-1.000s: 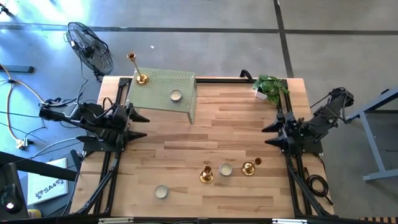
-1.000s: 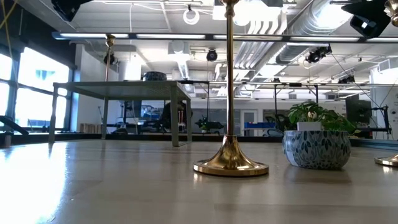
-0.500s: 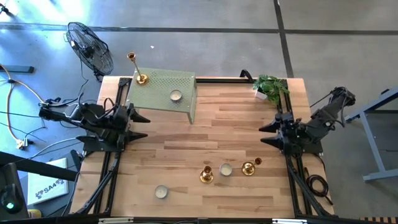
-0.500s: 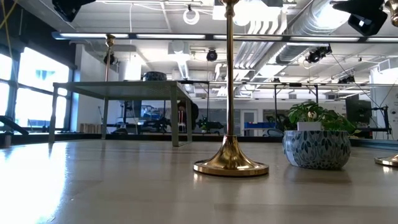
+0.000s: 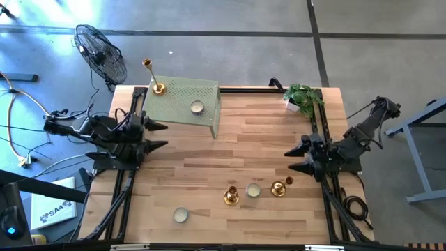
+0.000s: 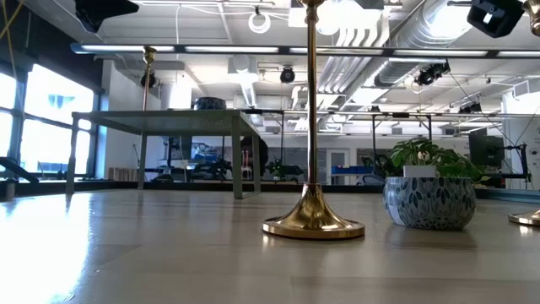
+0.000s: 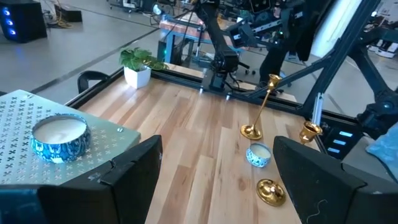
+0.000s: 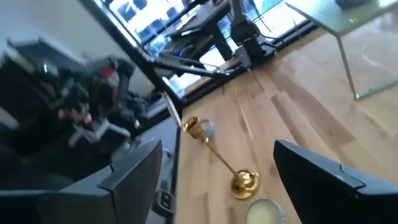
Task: Pick & Place candle stick holders
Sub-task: Put the right gold candle holder on the shelf
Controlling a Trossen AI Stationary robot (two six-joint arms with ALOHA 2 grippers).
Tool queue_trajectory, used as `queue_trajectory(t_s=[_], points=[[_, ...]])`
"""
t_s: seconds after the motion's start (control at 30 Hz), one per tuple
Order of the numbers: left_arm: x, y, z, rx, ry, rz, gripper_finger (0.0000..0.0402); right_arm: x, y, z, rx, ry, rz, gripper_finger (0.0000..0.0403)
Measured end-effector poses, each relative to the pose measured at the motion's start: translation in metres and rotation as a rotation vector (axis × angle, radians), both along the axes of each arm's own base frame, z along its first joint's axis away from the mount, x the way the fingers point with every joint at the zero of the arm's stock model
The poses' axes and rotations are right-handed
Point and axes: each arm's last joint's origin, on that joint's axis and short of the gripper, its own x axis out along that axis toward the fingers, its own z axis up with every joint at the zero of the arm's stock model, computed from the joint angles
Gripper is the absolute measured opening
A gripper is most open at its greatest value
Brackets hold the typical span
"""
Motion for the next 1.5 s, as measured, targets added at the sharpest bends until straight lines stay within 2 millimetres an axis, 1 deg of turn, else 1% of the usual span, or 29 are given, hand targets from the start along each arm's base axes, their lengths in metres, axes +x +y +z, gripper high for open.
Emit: queue_trajectory(t_s=[0.2,0.3,0.37,0.47,0.57,0.67,0.77,0.83,0.93,1.07,1.13,1.23,1.33,1.5], points=[[0.0,0.0,0.0,-0.002,0.001,-0.014,0.0301,0.005,0.001,0.009,-0.199,-0.108,-0.017,0.0303],[0.0,-0.001,0.0,-0.005,0.001,-0.018,0.0301,0.002,-0.003,0.007,-0.275,-0.053,-0.028,0.0303],[0.0,-0.001,0.0,-0.01,0.001,-0.027,0.0301,-0.004,-0.008,0.011,-0.29,0.016,-0.065,0.0303],[0.0,-0.001,-0.001,-0.012,0.011,-0.047,0.0301,-0.014,-0.017,0.031,-0.26,0.079,-0.113,0.0302],[0.0,-0.002,-0.003,-0.009,0.033,-0.065,0.0301,-0.017,-0.019,0.058,-0.24,0.127,-0.116,0.0302],[0.0,-0.002,-0.005,-0.02,0.05,-0.067,0.0301,-0.012,-0.015,0.081,-0.233,0.219,-0.092,0.0298],[0.0,-0.002,-0.006,-0.02,0.061,-0.066,0.0301,-0.002,-0.004,0.091,-0.219,0.416,-0.071,0.0285],[0.001,-0.002,-0.006,-0.02,0.064,-0.066,0.0301,0.006,0.005,0.092,-0.191,0.587,-0.081,0.0274],[0.001,-0.002,-0.006,-0.02,0.064,-0.066,0.0301,0.02,0.02,0.089,-0.122,0.833,-0.121,0.0259],[0.001,-0.002,-0.006,-0.018,0.064,-0.064,0.0301,0.036,0.039,0.081,-0.053,1.074,-0.132,0.0251],[0.001,-0.002,-0.006,-0.014,0.064,-0.058,0.0301,0.046,0.045,0.079,-0.046,1.125,-0.135,0.025],[0.001,-0.001,-0.006,0.009,0.064,-0.035,0.0301,0.057,0.047,0.076,-0.028,1.162,-0.137,0.0251],[0.001,-0.001,-0.005,0.019,0.061,-0.013,0.0301,0.067,0.045,0.071,0.018,1.204,-0.154,0.0251],[0.001,-0.001,-0.005,0.02,0.061,-0.01,0.0301,0.08,0.037,0.064,0.121,1.25,-0.235,0.025]])
